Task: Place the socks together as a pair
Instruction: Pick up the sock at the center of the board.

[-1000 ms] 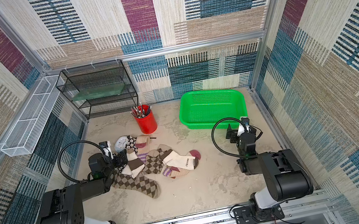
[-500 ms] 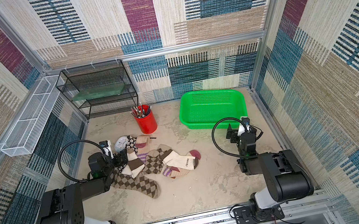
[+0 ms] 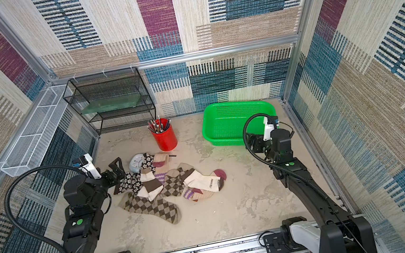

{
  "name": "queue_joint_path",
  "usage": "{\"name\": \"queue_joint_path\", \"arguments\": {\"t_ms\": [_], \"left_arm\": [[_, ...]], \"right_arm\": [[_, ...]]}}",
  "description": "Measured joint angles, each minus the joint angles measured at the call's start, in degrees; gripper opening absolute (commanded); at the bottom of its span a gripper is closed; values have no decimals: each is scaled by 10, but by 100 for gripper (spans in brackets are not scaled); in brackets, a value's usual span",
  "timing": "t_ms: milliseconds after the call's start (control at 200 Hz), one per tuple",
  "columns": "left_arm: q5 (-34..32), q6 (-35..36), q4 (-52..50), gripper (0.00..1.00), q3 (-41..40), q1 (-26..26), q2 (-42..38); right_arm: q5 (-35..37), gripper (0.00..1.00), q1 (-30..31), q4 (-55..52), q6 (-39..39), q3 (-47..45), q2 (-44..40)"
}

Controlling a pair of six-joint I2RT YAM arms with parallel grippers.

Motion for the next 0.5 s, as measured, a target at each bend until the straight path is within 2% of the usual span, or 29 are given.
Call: {"name": "queue_joint_path", "arguments": {"t_ms": [145,260,391,501], "left_arm": [[7,-65,-181,99,48,-94,-5],[-16,-106,-275,99,58,-165,6],[-33,-143,-326,99,71,-239,72],[-28,-150,-349,99,76,-267,132]], "right_arm": [[-73,96,123,-140,51,9,47],[-87,93,186,-202,102,16,97],[-97,83,227,-217,153,32,151],[-85,75,238,-218,198,42,192]]}}
